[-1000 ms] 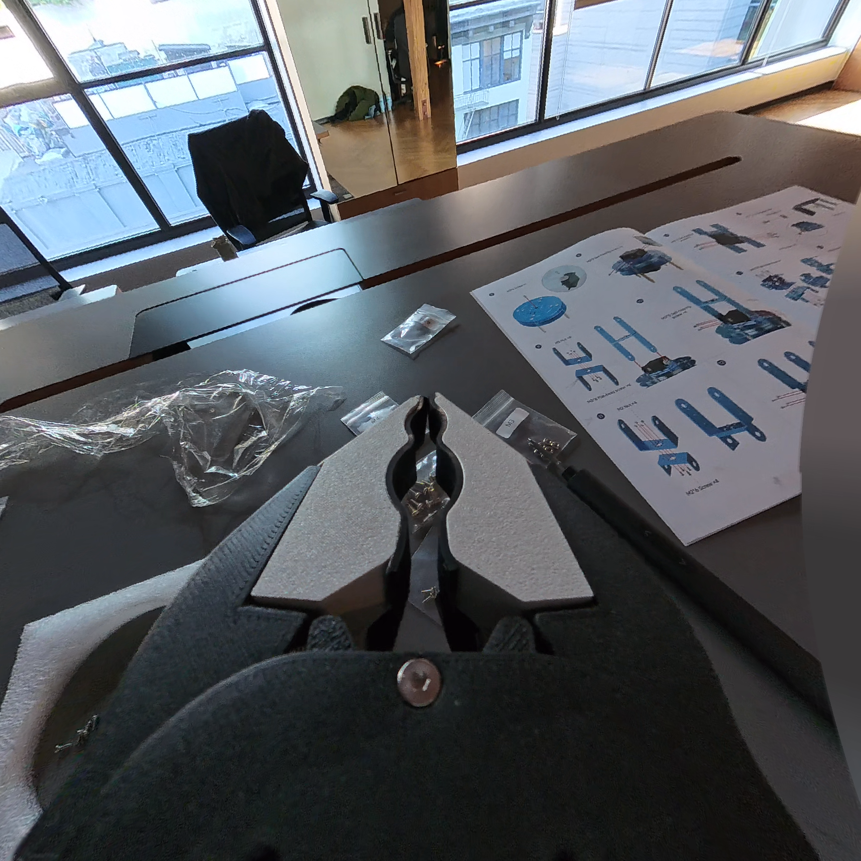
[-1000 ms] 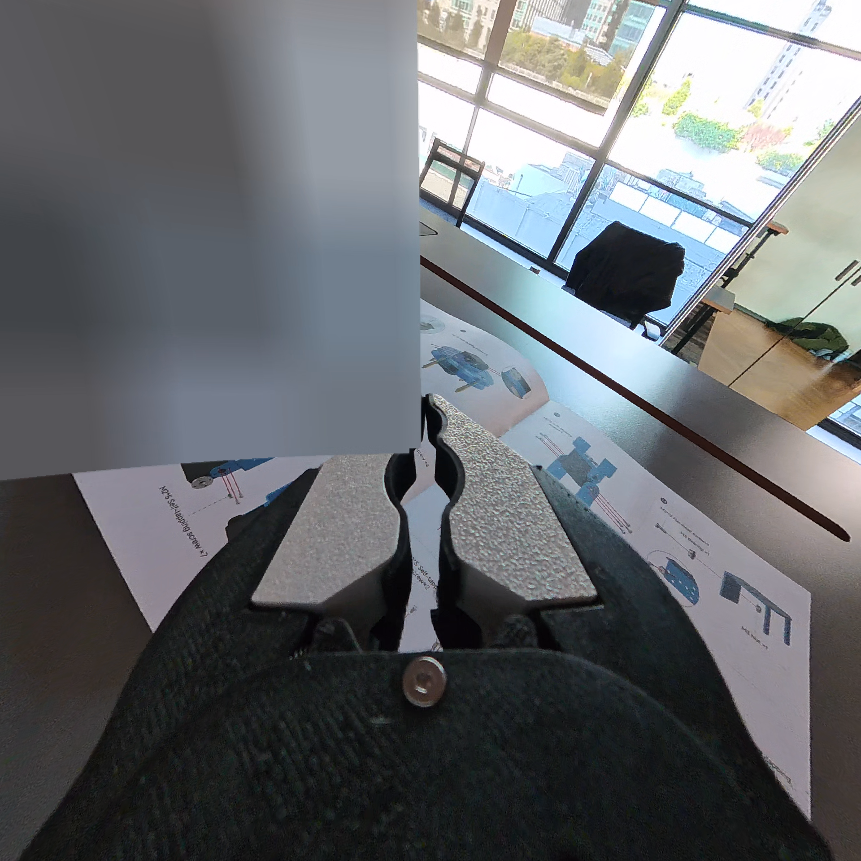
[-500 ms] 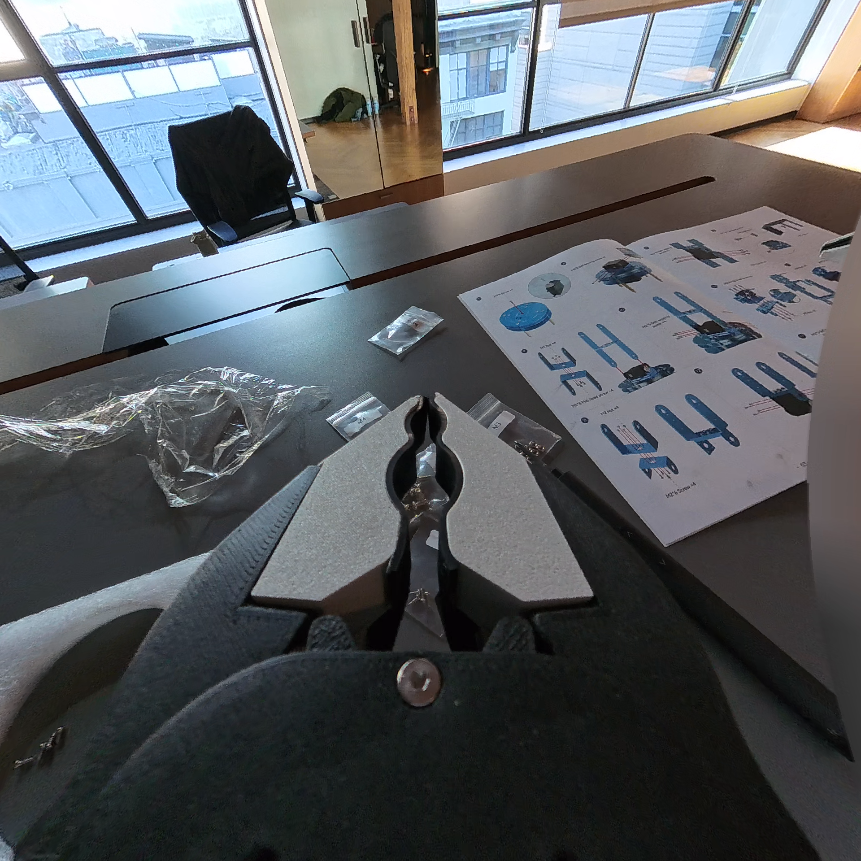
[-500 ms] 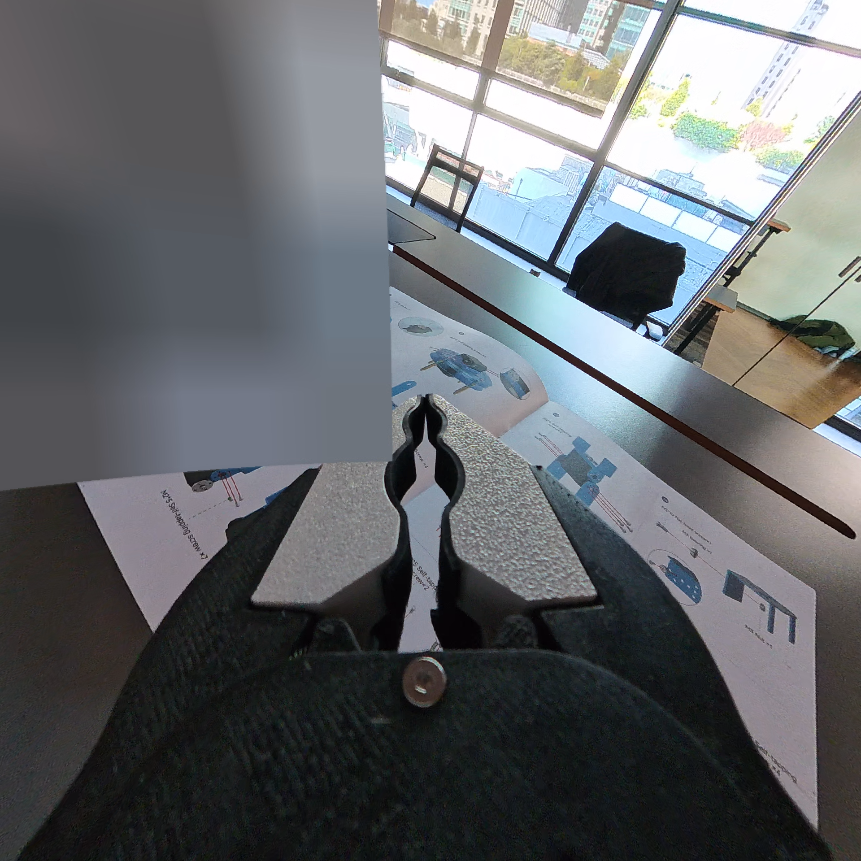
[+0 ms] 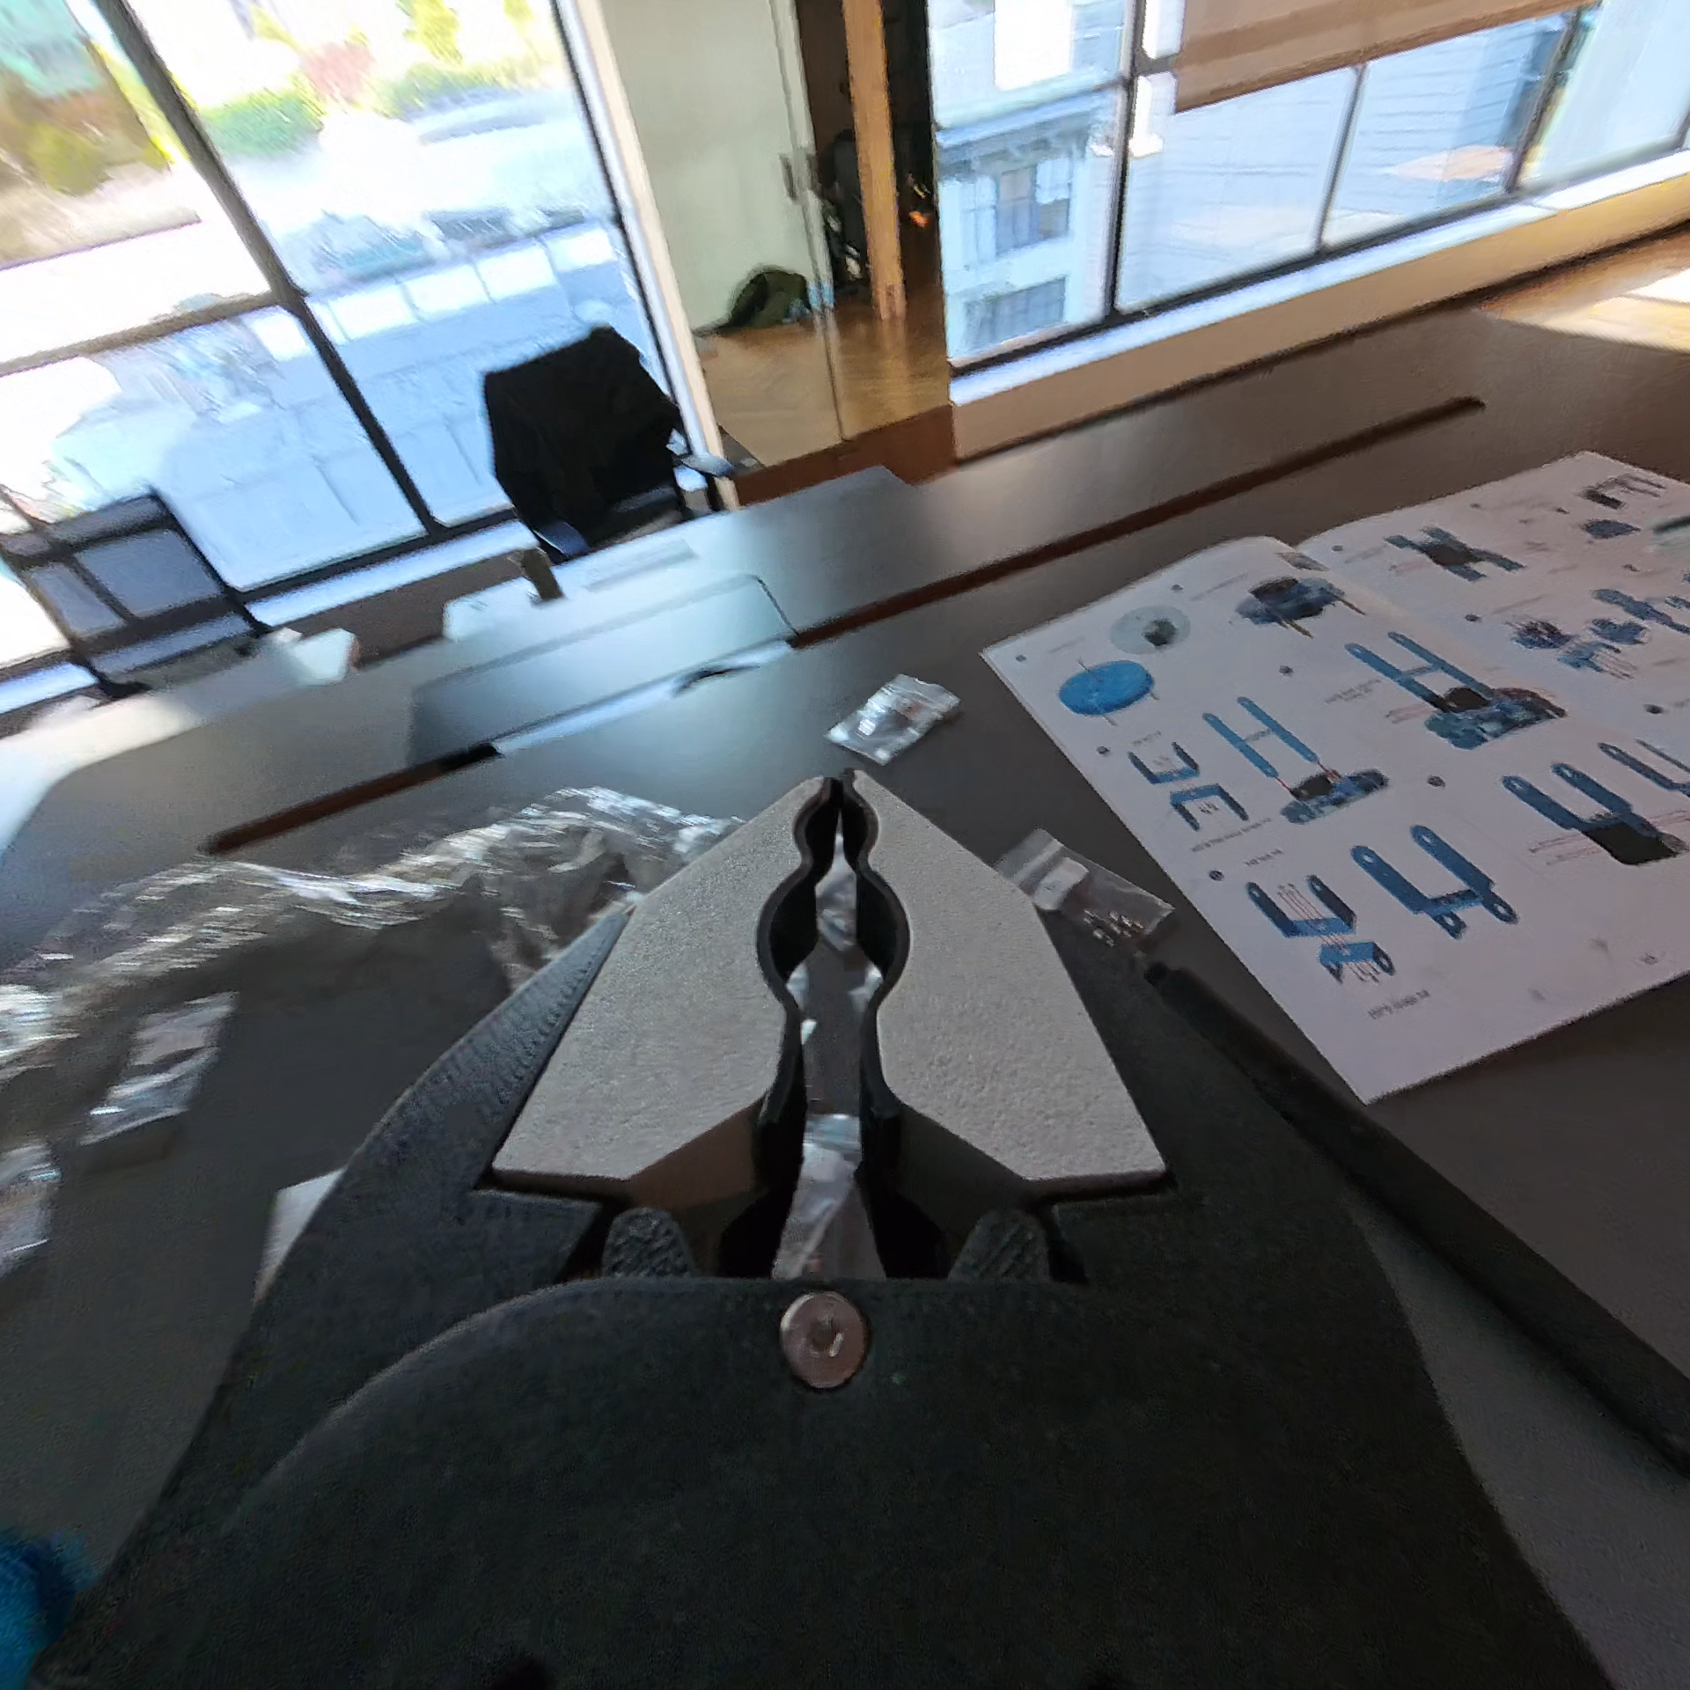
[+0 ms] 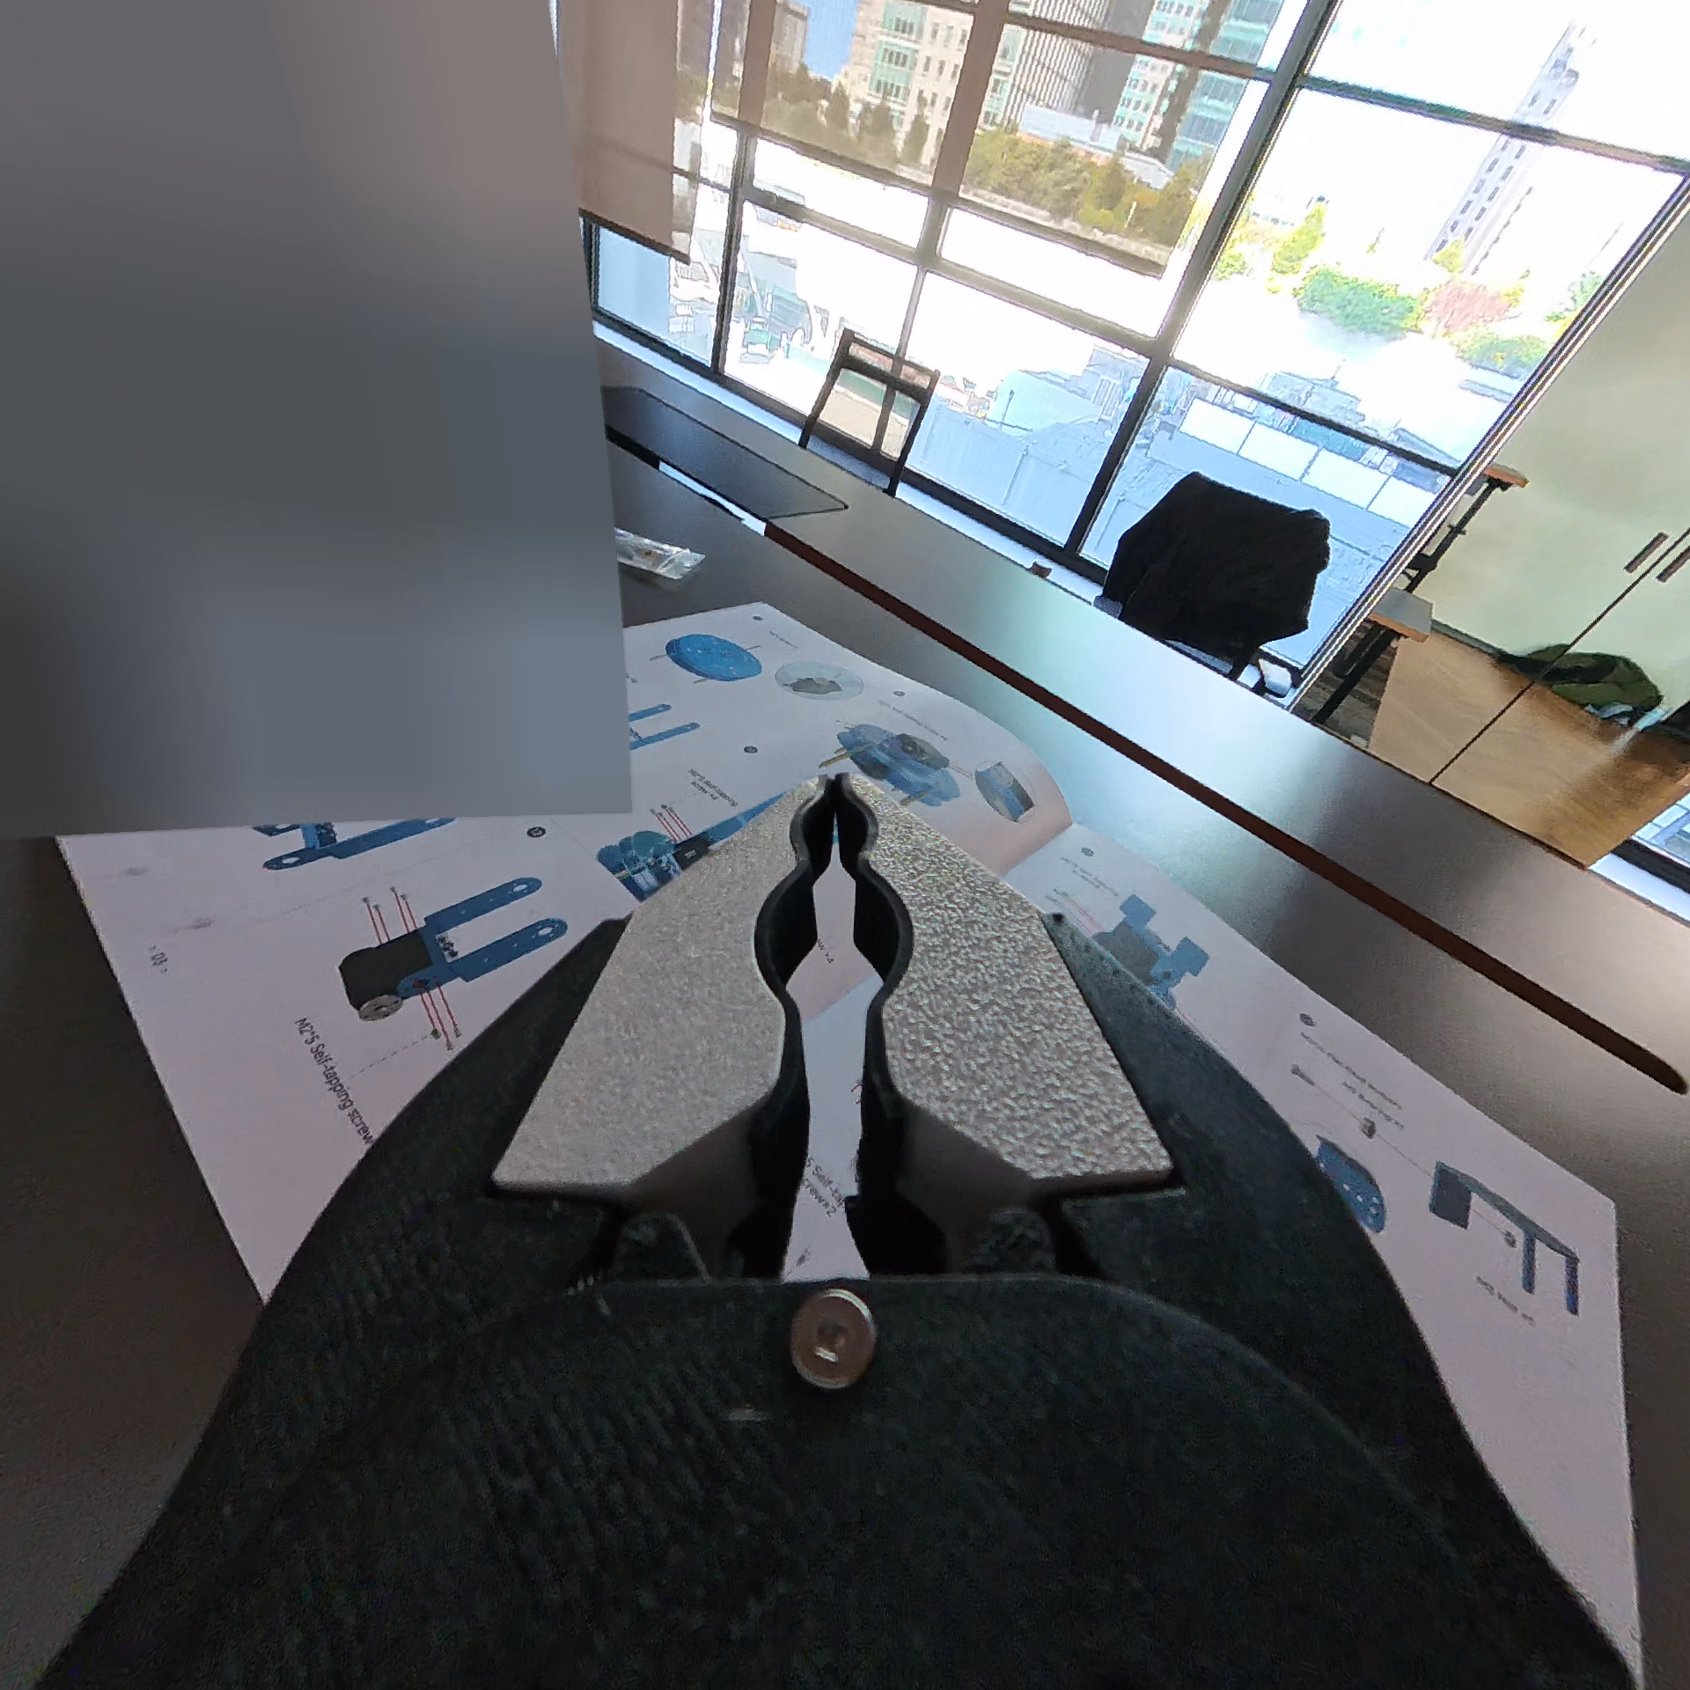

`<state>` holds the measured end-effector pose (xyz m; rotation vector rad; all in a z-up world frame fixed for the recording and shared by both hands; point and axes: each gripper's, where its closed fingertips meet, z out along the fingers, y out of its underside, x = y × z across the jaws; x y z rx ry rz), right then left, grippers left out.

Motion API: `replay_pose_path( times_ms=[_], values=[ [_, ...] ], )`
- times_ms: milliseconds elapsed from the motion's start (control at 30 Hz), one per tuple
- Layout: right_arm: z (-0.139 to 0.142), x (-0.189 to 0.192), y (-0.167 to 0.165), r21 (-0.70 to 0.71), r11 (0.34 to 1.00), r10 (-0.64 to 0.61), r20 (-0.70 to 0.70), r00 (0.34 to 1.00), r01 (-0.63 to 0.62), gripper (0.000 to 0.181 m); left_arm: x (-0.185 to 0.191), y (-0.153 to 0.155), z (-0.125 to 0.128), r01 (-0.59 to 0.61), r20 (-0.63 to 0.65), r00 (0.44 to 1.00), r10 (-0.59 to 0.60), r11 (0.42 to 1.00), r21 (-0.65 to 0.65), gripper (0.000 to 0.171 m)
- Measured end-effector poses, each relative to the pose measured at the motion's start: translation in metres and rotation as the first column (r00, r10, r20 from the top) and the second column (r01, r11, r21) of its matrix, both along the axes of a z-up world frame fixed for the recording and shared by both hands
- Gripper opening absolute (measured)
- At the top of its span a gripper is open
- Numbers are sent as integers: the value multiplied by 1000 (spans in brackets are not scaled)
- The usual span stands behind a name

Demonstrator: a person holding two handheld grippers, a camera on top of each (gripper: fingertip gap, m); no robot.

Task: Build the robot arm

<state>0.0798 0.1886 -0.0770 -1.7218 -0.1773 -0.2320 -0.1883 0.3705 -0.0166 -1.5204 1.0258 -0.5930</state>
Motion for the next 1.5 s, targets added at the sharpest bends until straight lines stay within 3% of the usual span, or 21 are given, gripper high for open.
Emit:
replay_pose_path(
  times_ms=[100,167,233,333,400,467,500,600,667,800,933,1200,1367,1500],
  values=[
    [4,-1,-4,21,1000,2,21,1000,-3,0,-74,-2,58,-196,154,972,177,974,118,0],
    [4,-11,-8,20,999,47,22,999,-47,0,-140,-7,70,-315,147,943,297,941,120,0],
    [6,-24,-12,30,994,103,31,994,-104,0,-202,-8,44,-405,-39,913,405,914,-2,2],
    [5,-39,-10,25,987,158,63,985,-160,0,-262,-14,-14,-486,-349,847,402,850,-202,29],
    [-1,-44,-7,-5,985,173,89,981,-173,0,-282,-11,-38,-509,-479,796,370,838,-198,28],
    [-7,-49,-5,-29,981,196,85,977,-194,0,-310,-4,-57,-558,-628,697,348,812,-170,22],
    [-8,-50,-5,-37,979,201,83,976,-198,0,-318,-2,-66,-565,-668,677,309,800,-203,24],
    [-8,-50,-6,-36,979,203,78,976,-201,0,-324,5,-85,-551,-679,710,190,749,-367,28],
    [-8,-49,-7,-33,979,201,75,977,-199,0,-329,3,-102,-559,-710,697,99,696,-452,30],
    [-7,-48,-8,-33,981,193,87,977,-191,0,-334,4,-121,-571,-761,648,27,679,-462,31],
    [-7,-46,-9,-32,984,177,111,978,-175,0,-337,12,-128,-580,-815,579,27,716,-389,28],
    [-9,-43,-7,-44,986,168,117,979,-164,0,-333,16,-142,-571,-856,517,23,754,-325,11],
    [-11,-43,-6,-56,985,169,128,977,-163,0,-328,15,-140,-540,-848,528,35,785,-304,5],
    [-12,-44,-6,-59,983,182,140,973,-175,0,-329,18,-117,-540,-844,520,133,816,-205,3]
  ],
)
